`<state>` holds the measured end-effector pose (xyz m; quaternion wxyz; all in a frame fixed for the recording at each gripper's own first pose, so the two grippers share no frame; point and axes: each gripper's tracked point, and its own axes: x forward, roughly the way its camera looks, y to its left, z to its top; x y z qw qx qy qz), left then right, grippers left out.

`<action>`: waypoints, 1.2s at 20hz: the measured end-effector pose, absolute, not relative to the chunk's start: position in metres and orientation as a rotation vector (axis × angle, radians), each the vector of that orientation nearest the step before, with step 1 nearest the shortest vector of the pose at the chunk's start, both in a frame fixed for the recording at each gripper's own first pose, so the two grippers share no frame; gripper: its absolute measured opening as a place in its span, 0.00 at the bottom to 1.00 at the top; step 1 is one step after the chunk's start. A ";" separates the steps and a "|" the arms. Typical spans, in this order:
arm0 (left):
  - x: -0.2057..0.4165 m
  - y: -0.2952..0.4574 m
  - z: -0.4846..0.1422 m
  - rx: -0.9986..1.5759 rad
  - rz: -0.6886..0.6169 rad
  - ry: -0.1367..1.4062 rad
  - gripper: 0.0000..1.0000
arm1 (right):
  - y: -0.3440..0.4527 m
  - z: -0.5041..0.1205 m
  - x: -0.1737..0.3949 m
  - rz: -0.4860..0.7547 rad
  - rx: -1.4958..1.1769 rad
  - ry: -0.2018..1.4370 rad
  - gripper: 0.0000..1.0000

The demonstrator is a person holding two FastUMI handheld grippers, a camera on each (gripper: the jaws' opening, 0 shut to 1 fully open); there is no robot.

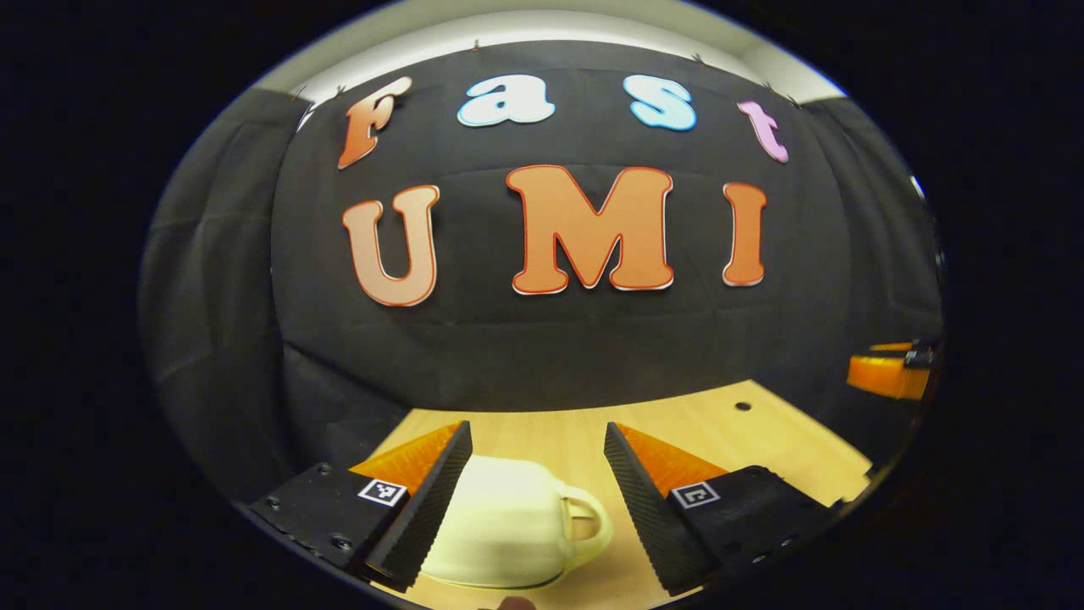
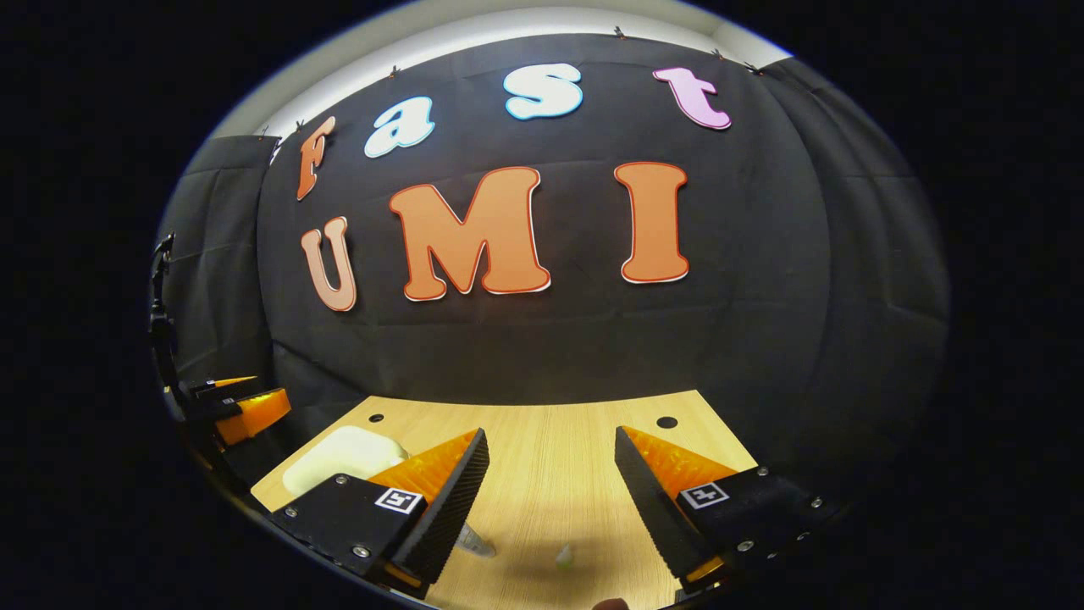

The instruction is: First open the suitcase, pack the skin care products into it, and then close the suitcase.

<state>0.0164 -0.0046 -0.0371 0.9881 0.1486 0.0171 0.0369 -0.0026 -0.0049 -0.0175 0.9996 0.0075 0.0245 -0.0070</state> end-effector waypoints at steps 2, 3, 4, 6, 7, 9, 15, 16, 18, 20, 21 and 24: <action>0.021 -0.002 -0.051 0.453 0.103 0.045 0.99 | -0.011 -0.025 -0.003 -0.029 0.015 0.066 0.95; 0.022 -0.003 -0.067 0.525 0.107 0.067 0.98 | -0.014 -0.028 -0.004 -0.036 0.018 0.075 0.95; 0.026 -0.003 -0.080 0.591 0.100 0.088 0.99 | -0.018 -0.031 -0.005 -0.042 0.022 0.083 0.95; 0.033 -0.005 -0.113 0.715 0.075 0.136 0.99 | -0.027 -0.037 -0.006 -0.063 0.029 0.099 0.95; 0.037 -0.009 -0.129 0.778 0.059 0.160 0.98 | -0.032 -0.041 -0.008 -0.075 0.032 0.107 0.95; 0.043 -0.016 -0.163 0.892 0.019 0.205 0.99 | -0.045 -0.048 -0.009 -0.099 0.037 0.126 0.95; 0.054 -0.028 -0.259 1.170 -0.096 0.359 0.98 | -0.079 -0.069 -0.015 -0.160 0.056 0.184 0.95; 0.055 -0.030 -0.269 1.214 -0.111 0.376 0.98 | -0.084 -0.071 -0.015 -0.167 0.060 0.193 0.95; 0.057 -0.035 -0.284 1.280 -0.137 0.397 0.98 | -0.094 -0.076 -0.015 -0.182 0.065 0.207 0.95; 0.060 -0.037 -0.297 1.327 -0.147 0.424 0.97 | -0.100 -0.081 -0.016 -0.190 0.071 0.224 0.95; 0.061 -0.036 -0.304 1.348 -0.150 0.449 0.98 | -0.104 -0.083 -0.016 -0.198 0.072 0.234 0.95; 0.073 -0.032 -0.310 1.408 -0.132 0.473 0.98 | -0.115 -0.090 -0.016 -0.221 0.057 0.257 0.95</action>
